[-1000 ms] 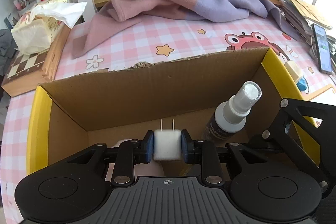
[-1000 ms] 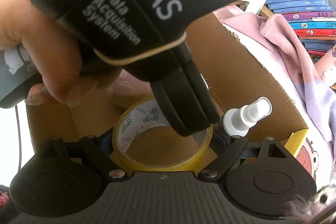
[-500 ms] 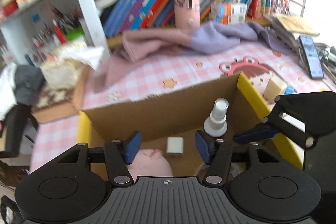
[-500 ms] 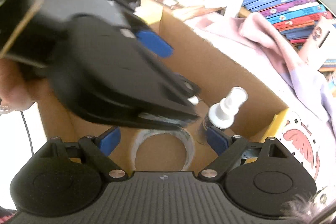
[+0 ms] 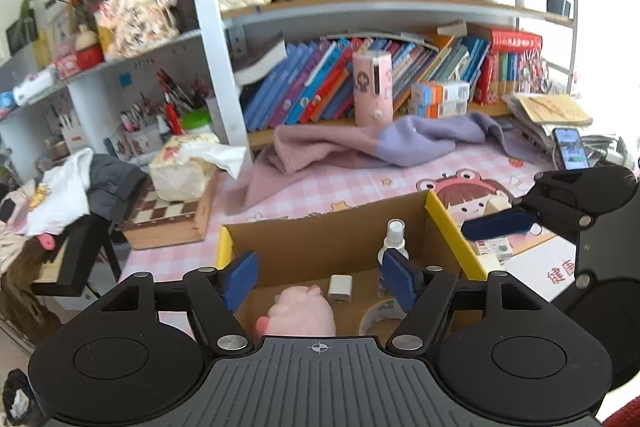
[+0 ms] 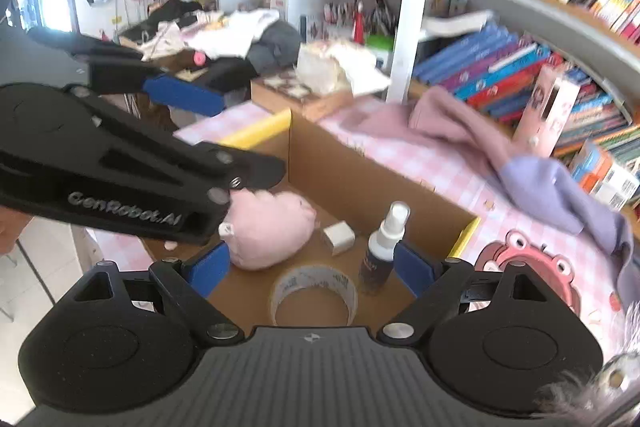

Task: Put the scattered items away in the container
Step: 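Withdraw both open tools up and away from the yellow box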

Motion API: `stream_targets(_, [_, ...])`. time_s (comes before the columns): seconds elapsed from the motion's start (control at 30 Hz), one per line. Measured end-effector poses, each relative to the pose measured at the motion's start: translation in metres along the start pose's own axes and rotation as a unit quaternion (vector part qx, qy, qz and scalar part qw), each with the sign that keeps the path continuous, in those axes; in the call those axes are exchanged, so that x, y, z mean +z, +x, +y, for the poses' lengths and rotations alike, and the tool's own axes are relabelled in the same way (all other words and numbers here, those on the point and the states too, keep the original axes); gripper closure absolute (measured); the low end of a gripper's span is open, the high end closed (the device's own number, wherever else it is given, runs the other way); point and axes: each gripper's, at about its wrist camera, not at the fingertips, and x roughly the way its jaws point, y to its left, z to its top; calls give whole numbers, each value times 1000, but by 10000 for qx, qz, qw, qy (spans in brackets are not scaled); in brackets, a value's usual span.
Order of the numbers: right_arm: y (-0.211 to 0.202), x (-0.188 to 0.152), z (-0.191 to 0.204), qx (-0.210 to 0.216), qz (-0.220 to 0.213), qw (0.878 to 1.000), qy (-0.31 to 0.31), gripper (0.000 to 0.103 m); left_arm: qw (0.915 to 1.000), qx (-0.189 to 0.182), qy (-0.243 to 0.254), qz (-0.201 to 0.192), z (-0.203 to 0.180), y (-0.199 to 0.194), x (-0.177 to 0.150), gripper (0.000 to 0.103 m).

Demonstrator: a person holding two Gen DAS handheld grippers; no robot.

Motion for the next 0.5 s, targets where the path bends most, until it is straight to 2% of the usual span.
stream_targets(0.1, [-18,-5,6,-260,-400,9989,-43,13,9995,228,-75,-204,-1,-19,-7,22])
stream_targets(0.27, [-51,-19,14,-669,-971,9930,36,12,9984,311,-283,-375,-4,-44,-21,22])
stream_targets(0.5, [-80,-40,23,-891,-1056,9902,211,12,9972,363,-441,-489,-12,-77,-43,22])
